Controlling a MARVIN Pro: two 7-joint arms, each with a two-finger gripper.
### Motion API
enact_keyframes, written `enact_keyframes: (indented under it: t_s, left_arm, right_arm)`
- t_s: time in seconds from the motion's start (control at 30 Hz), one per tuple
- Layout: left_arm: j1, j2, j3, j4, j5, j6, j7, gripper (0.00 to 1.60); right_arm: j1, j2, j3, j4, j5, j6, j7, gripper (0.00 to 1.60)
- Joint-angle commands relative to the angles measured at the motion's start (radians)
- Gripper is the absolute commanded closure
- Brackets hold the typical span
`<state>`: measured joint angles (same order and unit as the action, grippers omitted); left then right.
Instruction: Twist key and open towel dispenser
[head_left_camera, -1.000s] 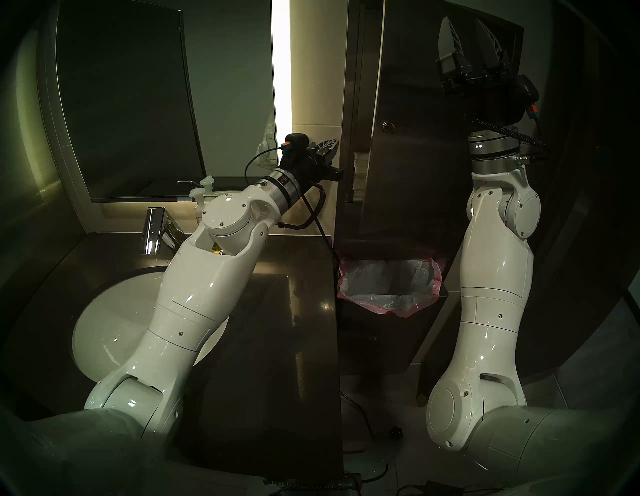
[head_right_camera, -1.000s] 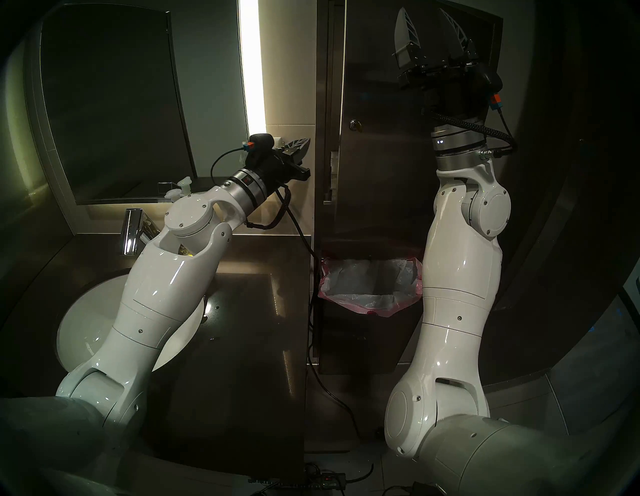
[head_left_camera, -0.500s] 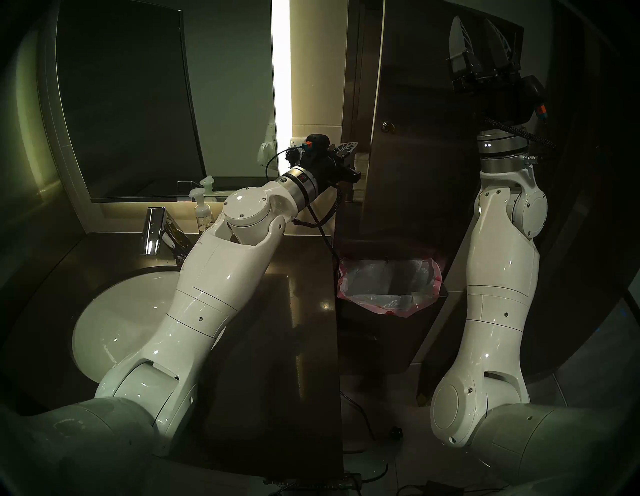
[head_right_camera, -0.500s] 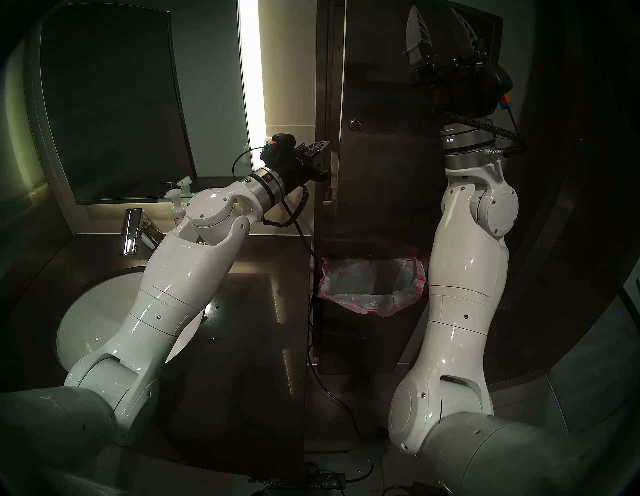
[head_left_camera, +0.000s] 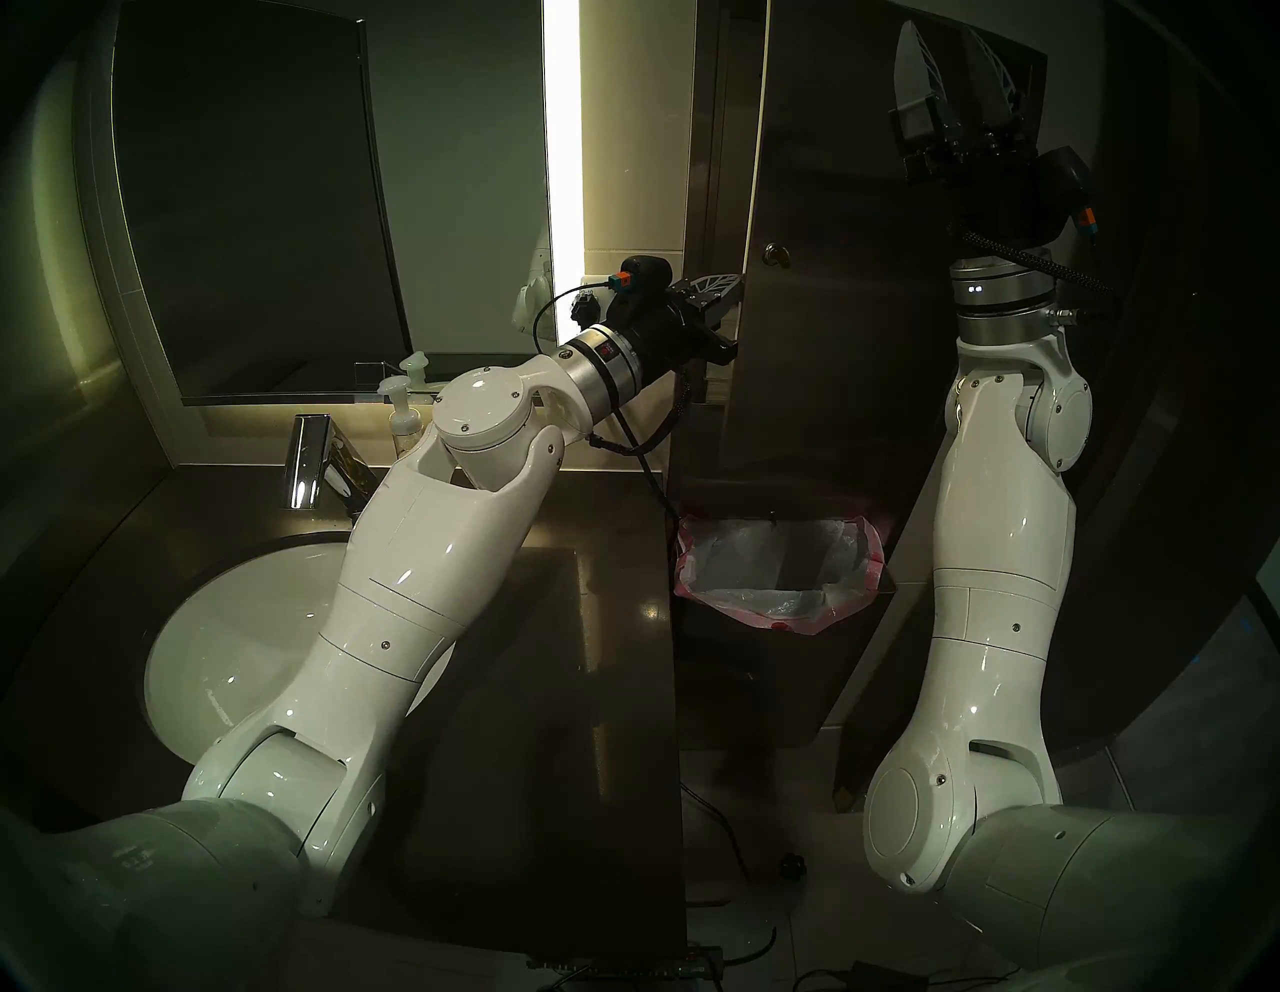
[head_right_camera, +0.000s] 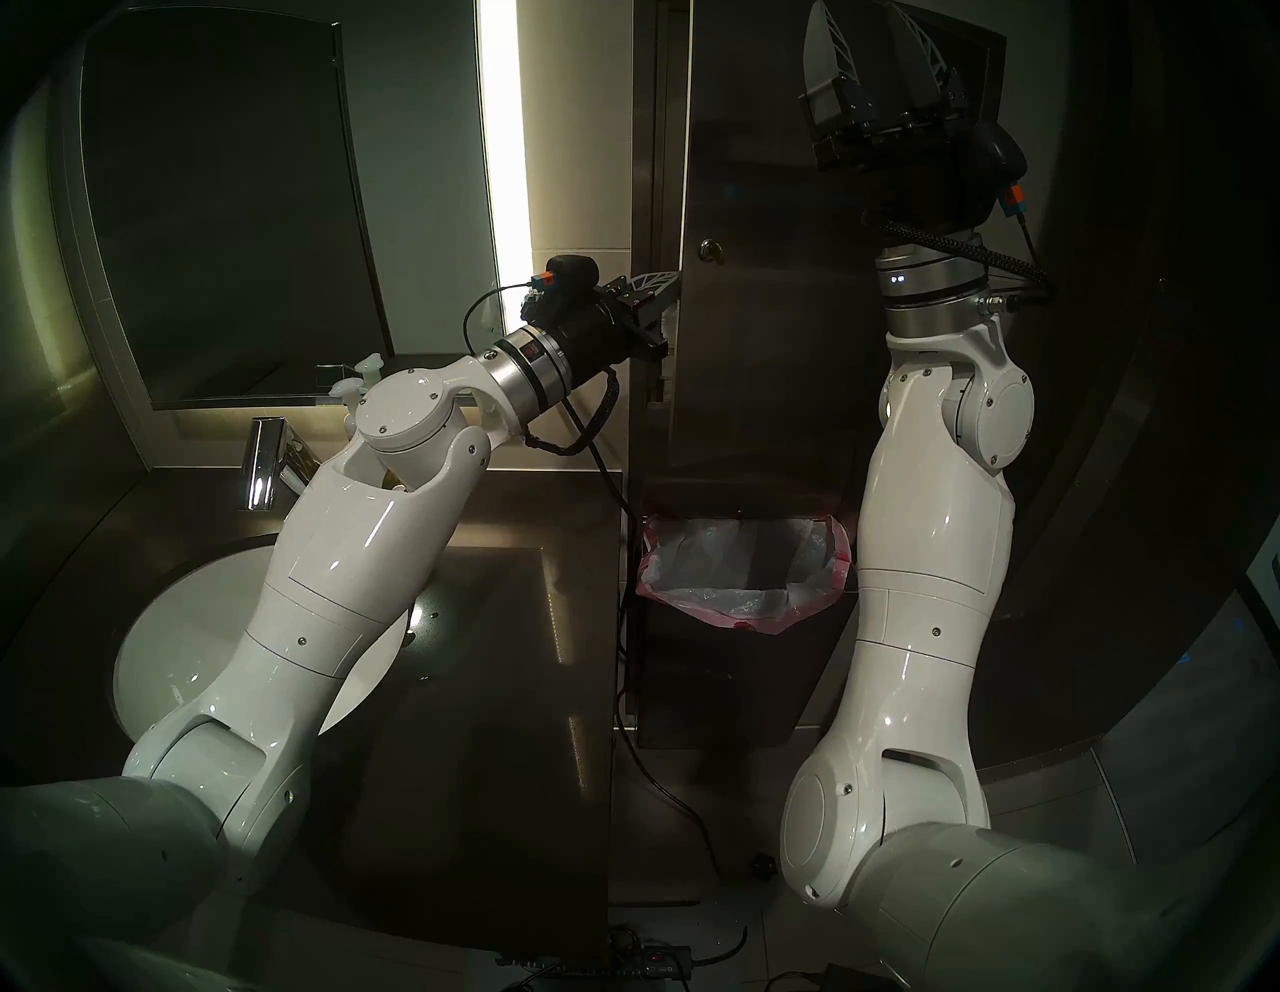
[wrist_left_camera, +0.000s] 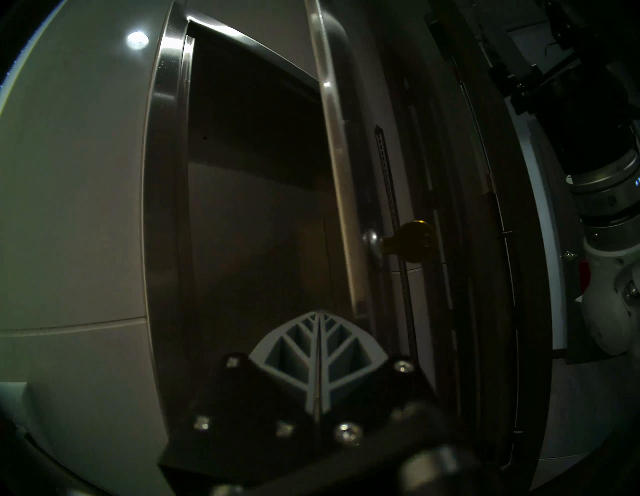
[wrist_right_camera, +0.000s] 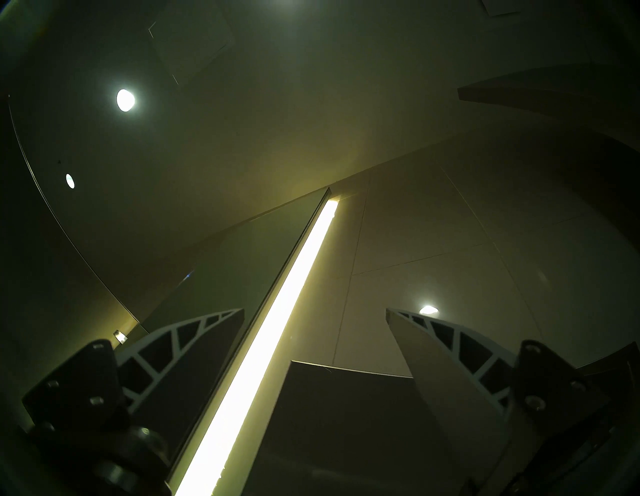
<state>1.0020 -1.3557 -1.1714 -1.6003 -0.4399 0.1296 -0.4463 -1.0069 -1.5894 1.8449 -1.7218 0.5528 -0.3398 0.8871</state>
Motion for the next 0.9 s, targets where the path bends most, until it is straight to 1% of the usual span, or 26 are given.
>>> enact_keyframes:
  t_s: [0.0,0.27,0.5,0.63,0.87]
  left_arm:
    - [-0.004,0.002,0.000,-0.041,-0.006,0.003,-0.010,1.60]
    - [-0.019,-0.015,0.016,-0.008,-0.008,0.009,-0.028,1.60]
    - [-0.001,-0.013,0.023,-0.043,-0.022,0.015,-0.054,1.60]
    - [0.013,0.004,0.027,-0.069,-0.023,0.018,-0.076,1.60]
    - [0.034,0.013,0.027,-0.097,-0.025,0.030,-0.094,1.60]
  right_arm:
    - [0.018,-0.008,-0.013,-0.063,0.053,0.022,0.022,0.18]
    - [0.011,-0.010,-0.016,-0.095,0.086,0.052,0.043,0.18]
    - [0.003,-0.021,-0.042,-0.124,0.122,0.087,0.073,0.19]
    - [0.002,-0.028,-0.054,-0.145,0.136,0.103,0.080,0.18]
    - [-0.005,-0.044,-0.082,-0.187,0.168,0.138,0.096,0.17]
